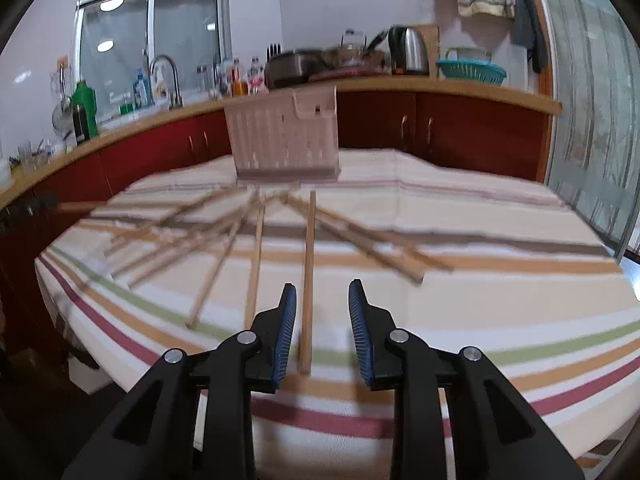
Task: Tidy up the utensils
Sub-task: 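Close the right tool on one wooden chopstick and lift it, then carry the chopstick with the right tool and drop it into the pink holder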
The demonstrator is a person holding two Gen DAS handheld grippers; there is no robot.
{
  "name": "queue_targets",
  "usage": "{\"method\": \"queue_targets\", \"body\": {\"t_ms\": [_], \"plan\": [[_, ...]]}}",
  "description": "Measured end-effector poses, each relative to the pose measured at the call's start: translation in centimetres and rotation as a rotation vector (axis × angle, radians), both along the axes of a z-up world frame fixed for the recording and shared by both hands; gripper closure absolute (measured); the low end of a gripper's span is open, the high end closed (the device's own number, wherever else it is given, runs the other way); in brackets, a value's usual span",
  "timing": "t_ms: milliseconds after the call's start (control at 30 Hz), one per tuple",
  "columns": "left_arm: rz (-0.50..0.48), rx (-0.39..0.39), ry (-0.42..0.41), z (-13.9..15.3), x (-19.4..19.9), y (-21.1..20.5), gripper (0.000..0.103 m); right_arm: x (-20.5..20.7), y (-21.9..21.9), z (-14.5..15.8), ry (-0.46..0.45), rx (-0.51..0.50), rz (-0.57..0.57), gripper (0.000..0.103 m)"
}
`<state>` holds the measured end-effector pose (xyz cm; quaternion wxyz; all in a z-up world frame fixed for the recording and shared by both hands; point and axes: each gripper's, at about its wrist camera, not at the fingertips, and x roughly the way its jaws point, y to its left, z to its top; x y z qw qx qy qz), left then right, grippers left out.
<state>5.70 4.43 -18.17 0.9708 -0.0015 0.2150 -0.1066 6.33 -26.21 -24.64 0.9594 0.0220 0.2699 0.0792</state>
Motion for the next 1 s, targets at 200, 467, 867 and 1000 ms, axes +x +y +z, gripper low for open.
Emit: {"method": "queue_targets", "body": {"t_ms": [200, 467, 867, 1000], "plan": [[0.002, 0.002, -0.003, -0.3, -0.1, 0.2, 0.096, -0.1, 0.6, -1.9, 0.011, -0.033, 0.023, 0.074], [0.004, 0.007, -0.013, -0.1, -0.2, 0.2, 0.096, -0.3, 1.1, -1.5, 0.007, -0.052, 0.053, 0.096], [0.014, -0.016, -0.079, 2.9, -0.7, 0.3, 0.096, -2.4, 0.5, 6.5, -0.169, -0.037, 0.017, 0.096], [0.009, -0.036, -0.104, 4.4, -0.9, 0.4, 0.096, -2.9, 0.5, 9.0, -0.213, -0.027, 0.015, 0.096]]}}
